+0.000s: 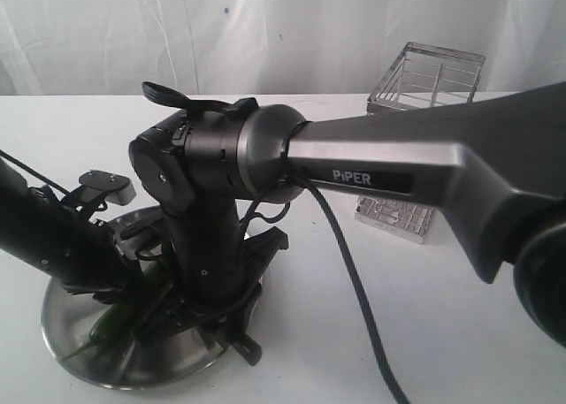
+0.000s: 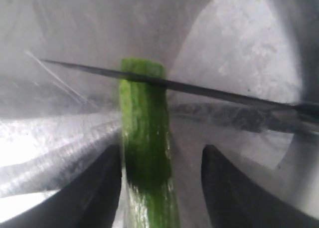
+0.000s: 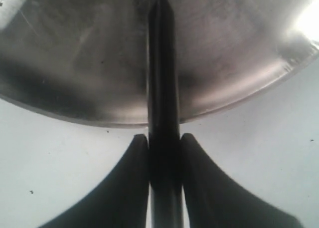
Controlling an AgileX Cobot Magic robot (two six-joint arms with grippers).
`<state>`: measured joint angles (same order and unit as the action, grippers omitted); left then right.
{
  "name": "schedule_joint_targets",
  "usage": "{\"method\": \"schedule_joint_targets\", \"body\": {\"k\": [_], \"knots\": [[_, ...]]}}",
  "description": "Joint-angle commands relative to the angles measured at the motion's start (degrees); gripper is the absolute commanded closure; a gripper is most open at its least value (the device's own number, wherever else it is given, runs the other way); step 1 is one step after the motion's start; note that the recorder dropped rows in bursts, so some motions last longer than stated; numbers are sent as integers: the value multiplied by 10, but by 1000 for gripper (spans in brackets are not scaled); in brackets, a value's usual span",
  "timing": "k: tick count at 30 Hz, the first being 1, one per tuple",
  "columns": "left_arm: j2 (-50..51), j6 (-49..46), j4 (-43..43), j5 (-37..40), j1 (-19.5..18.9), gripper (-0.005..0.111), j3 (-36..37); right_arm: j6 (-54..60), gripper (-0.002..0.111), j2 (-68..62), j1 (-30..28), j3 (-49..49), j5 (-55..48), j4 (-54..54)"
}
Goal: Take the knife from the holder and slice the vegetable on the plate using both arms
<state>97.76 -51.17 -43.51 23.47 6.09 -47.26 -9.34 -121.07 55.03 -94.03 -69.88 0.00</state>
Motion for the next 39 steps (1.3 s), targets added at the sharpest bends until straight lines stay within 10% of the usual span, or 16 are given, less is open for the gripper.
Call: {"method": "schedule_joint_targets", "body": {"k": [1, 33, 37, 39], "knots": [[-29, 8, 2, 16, 4, 51, -7, 7, 107, -4, -4, -2, -1, -6], [-63, 294, 55, -88, -36, 56, -25, 17, 107, -12, -4, -2, -1, -9], [-41, 294, 32, -65, -36, 107, -56, 17, 107, -12, -4, -2, -1, -9], [-36, 294, 28, -61, -36, 107, -68, 17, 107, -12, -4, -2, -1, -9]]}}
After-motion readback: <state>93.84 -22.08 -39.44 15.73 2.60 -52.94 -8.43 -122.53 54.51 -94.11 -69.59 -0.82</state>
